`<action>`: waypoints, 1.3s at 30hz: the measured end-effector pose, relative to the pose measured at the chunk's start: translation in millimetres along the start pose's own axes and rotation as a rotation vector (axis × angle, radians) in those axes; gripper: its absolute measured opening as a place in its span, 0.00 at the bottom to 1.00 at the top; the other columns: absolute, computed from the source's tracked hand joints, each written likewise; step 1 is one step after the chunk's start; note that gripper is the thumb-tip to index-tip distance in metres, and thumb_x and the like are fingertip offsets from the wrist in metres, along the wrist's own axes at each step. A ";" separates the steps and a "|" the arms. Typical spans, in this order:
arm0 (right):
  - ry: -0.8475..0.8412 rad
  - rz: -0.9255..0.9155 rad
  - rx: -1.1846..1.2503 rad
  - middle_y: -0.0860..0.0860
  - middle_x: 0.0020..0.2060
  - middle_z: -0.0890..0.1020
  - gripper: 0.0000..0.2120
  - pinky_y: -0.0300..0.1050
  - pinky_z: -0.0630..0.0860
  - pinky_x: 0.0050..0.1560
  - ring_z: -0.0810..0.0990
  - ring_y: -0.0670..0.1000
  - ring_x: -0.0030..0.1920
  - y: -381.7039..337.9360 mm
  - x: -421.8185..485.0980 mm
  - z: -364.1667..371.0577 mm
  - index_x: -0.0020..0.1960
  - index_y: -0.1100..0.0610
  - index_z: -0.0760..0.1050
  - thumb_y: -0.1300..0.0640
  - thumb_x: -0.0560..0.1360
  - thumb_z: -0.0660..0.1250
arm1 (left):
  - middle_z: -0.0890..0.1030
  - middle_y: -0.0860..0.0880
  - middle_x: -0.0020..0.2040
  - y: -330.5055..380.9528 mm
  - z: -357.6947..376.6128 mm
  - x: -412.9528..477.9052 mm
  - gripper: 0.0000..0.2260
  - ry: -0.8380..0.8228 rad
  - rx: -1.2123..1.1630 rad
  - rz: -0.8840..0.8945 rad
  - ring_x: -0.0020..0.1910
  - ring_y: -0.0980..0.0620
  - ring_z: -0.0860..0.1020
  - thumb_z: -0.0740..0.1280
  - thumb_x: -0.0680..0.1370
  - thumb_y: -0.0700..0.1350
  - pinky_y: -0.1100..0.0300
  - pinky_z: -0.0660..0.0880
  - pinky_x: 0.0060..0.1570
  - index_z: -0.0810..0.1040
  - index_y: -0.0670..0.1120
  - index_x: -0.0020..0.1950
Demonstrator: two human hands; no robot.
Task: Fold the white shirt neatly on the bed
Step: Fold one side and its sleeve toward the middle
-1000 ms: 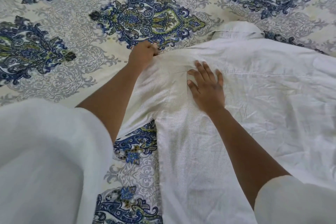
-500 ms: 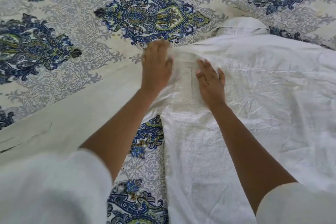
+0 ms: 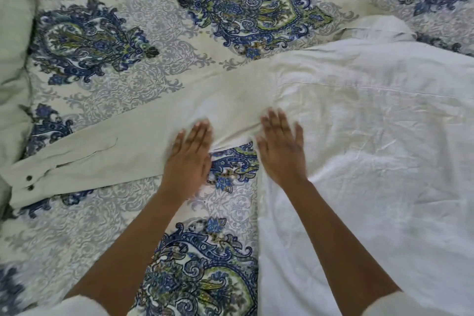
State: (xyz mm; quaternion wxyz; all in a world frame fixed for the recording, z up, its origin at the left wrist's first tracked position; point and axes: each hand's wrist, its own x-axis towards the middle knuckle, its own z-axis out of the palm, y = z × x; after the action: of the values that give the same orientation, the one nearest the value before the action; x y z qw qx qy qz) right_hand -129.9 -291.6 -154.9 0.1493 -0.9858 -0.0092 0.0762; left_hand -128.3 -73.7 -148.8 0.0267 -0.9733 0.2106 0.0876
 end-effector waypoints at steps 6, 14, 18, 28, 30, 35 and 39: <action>0.041 0.122 0.071 0.49 0.76 0.55 0.33 0.50 0.41 0.74 0.49 0.47 0.76 21.6 6.4 -15.7 0.75 0.55 0.57 0.46 0.73 0.36 | 0.65 0.45 0.73 -5.0 -27.9 3.5 0.28 0.024 -0.080 -0.006 0.74 0.45 0.60 0.50 0.76 0.54 0.46 0.44 0.74 0.66 0.43 0.71; -0.005 0.085 -0.072 0.47 0.77 0.49 0.24 0.53 0.43 0.74 0.45 0.47 0.76 35.8 62.0 -12.2 0.77 0.52 0.48 0.50 0.81 0.43 | 0.44 0.54 0.78 36.5 -22.0 99.9 0.23 -0.104 -0.098 0.208 0.76 0.54 0.41 0.44 0.82 0.50 0.47 0.37 0.73 0.44 0.52 0.77; 0.031 0.086 -0.100 0.46 0.76 0.53 0.29 0.53 0.47 0.74 0.49 0.46 0.76 36.7 61.0 -6.5 0.76 0.50 0.50 0.47 0.76 0.36 | 0.44 0.46 0.78 -23.2 -15.5 100.9 0.24 0.046 0.039 -0.392 0.76 0.43 0.42 0.43 0.82 0.51 0.40 0.40 0.71 0.44 0.46 0.77; 0.065 0.078 -0.069 0.45 0.75 0.57 0.28 0.53 0.49 0.73 0.53 0.46 0.76 38.6 61.7 -5.5 0.76 0.50 0.55 0.47 0.77 0.40 | 0.38 0.49 0.76 14.1 -1.7 95.3 0.26 0.018 -0.140 -0.121 0.76 0.49 0.40 0.40 0.81 0.54 0.50 0.40 0.74 0.38 0.46 0.76; 0.047 0.071 -0.078 0.45 0.76 0.56 0.28 0.52 0.48 0.73 0.52 0.46 0.76 40.5 59.8 -5.3 0.76 0.50 0.54 0.46 0.77 0.39 | 0.42 0.48 0.78 -21.1 6.5 65.7 0.26 0.027 -0.099 -0.252 0.76 0.50 0.43 0.39 0.80 0.53 0.49 0.42 0.74 0.40 0.45 0.77; 0.012 0.191 0.054 0.46 0.76 0.55 0.24 0.52 0.43 0.73 0.51 0.46 0.76 27.6 67.6 -19.3 0.75 0.52 0.57 0.51 0.80 0.49 | 0.45 0.44 0.78 -108.1 3.4 -16.5 0.27 -0.034 -0.130 -0.706 0.77 0.46 0.43 0.44 0.81 0.53 0.46 0.40 0.74 0.43 0.42 0.77; 0.082 -0.022 0.093 0.53 0.74 0.61 0.24 0.55 0.47 0.73 0.57 0.52 0.75 -67.3 68.6 -8.4 0.73 0.56 0.61 0.53 0.78 0.47 | 0.60 0.37 0.74 -57.9 -9.0 12.5 0.28 0.107 -0.205 -0.461 0.74 0.41 0.58 0.48 0.77 0.48 0.47 0.50 0.73 0.55 0.36 0.75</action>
State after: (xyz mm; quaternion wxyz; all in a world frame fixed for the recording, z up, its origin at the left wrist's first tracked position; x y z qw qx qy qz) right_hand -60.5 -227.0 -137.2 0.1961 -0.9799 -0.0102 0.0343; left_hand -91.7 -26.8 -141.3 -0.0642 -0.9964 -0.0257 0.0484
